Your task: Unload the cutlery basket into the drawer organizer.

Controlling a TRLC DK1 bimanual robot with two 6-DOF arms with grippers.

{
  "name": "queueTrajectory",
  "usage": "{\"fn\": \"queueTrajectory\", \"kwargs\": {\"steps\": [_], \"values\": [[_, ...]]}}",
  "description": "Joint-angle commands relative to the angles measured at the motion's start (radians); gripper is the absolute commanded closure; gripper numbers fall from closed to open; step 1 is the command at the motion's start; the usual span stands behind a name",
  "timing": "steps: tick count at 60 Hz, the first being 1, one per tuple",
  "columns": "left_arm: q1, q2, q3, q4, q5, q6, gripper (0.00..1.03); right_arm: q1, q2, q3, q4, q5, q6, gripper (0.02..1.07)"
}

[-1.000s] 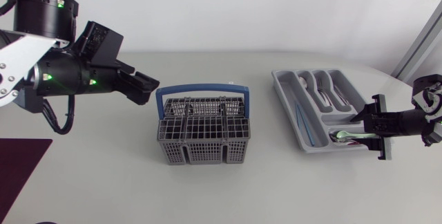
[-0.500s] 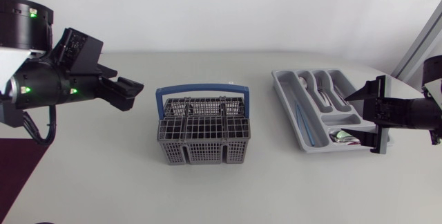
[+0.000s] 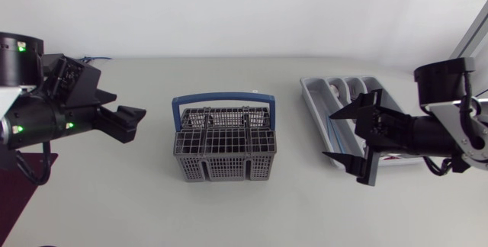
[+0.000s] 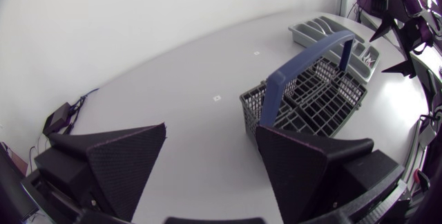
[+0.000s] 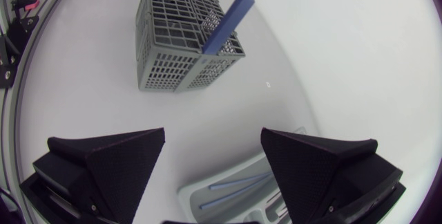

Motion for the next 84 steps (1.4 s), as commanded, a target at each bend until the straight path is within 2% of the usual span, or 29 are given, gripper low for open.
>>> {"fn": "queueTrajectory", "kwargs": {"steps": [1,17,30,38,50,58,84], "values": [[0.011,-0.011,-0.060,0.027,-0.001,0.023,0.04,0.067,-0.010,-0.047,0.061,0.033,0.124,0.07],[0.037,-0.014,-0.156,0.058,0.012,0.034,0.07,0.239,0.039,-0.070,0.196,0.143,0.271,0.07],[0.043,0.058,-0.199,0.091,0.054,0.049,0.07,0.267,0.121,-0.061,0.271,0.175,0.316,0.07],[0.011,0.155,-0.195,0.130,0.058,0.050,0.07,0.282,0.184,-0.051,0.310,0.186,0.339,0.07],[-0.045,0.228,-0.160,0.131,0.062,0.049,0.07,0.311,0.219,-0.024,0.319,0.206,0.351,0.07],[-0.054,0.248,-0.137,0.131,0.088,0.038,0.07,0.323,0.251,0.005,0.321,0.218,0.362,0.07],[-0.086,0.322,-0.041,0.154,0.088,0.014,0.07,0.363,0.346,0.098,0.334,0.266,0.379,0.07]]}}
